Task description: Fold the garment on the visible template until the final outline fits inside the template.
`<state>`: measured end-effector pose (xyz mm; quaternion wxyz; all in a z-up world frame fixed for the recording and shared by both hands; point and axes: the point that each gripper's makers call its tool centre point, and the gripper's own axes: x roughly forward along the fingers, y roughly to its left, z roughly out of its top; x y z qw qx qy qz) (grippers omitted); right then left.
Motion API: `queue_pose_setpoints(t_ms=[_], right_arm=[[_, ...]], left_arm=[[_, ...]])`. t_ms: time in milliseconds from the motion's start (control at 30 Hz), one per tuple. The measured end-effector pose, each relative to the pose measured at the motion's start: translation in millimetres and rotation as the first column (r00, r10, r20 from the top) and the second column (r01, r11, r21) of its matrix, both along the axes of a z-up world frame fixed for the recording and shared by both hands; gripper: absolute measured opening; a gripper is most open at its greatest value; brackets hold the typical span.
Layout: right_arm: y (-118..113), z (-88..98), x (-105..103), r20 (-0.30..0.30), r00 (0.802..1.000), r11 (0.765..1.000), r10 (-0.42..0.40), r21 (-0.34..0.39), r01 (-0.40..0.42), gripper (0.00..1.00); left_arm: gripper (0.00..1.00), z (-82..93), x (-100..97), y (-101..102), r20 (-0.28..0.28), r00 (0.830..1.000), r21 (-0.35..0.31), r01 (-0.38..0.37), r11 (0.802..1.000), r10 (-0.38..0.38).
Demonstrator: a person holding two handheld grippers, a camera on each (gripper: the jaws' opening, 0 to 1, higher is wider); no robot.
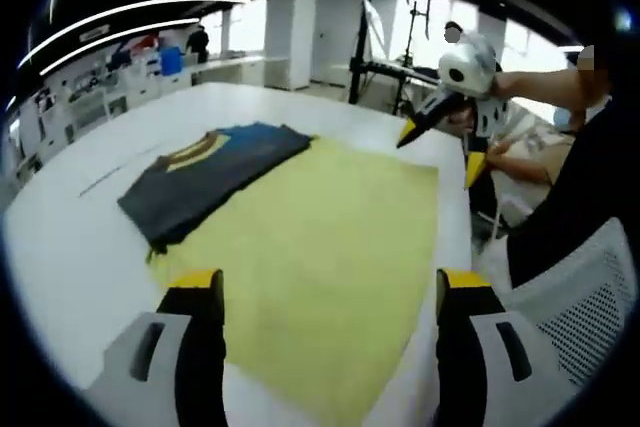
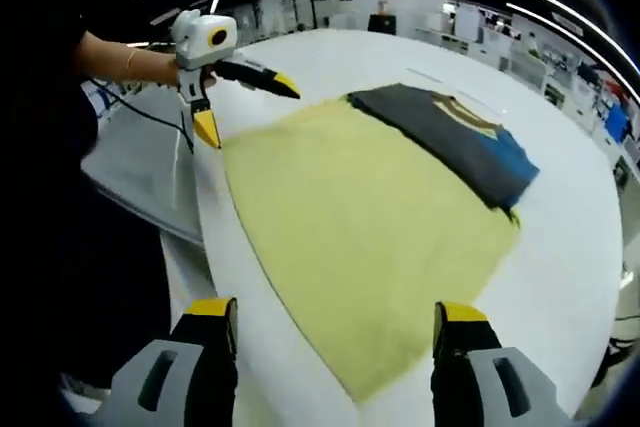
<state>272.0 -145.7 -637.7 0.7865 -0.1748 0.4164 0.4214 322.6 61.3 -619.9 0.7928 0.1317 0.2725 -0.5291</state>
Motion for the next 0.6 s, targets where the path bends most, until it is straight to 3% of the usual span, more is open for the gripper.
queue_pose_setpoints(t_ms=[167, 400, 600], right_arm=[[-6, -10.8, -5, -0.029, 1.0, 0.999, -0.008, -0.035, 0.007, 0.62], [-8, -16.2, -7, 0.002, 1.0, 0.997, 0.007, -0.074, -0.007, 0.51], [-10, -23.4, -8, 0.035, 0.997, 0.99, 0.067, -0.127, -0.062, 0.46]], left_arm=[[0.75, -10.6, -15.5, 13, 0.013, 1.0, 0.056, 0.024, 0.998, -0.025], [0.61, -30.9, -38.0, 27, 0.017, 0.998, 0.148, 0.053, 0.988, -0.056], [0.49, -36.8, -44.2, 31, 0.042, 0.997, 0.191, 0.055, 0.98, -0.065]])
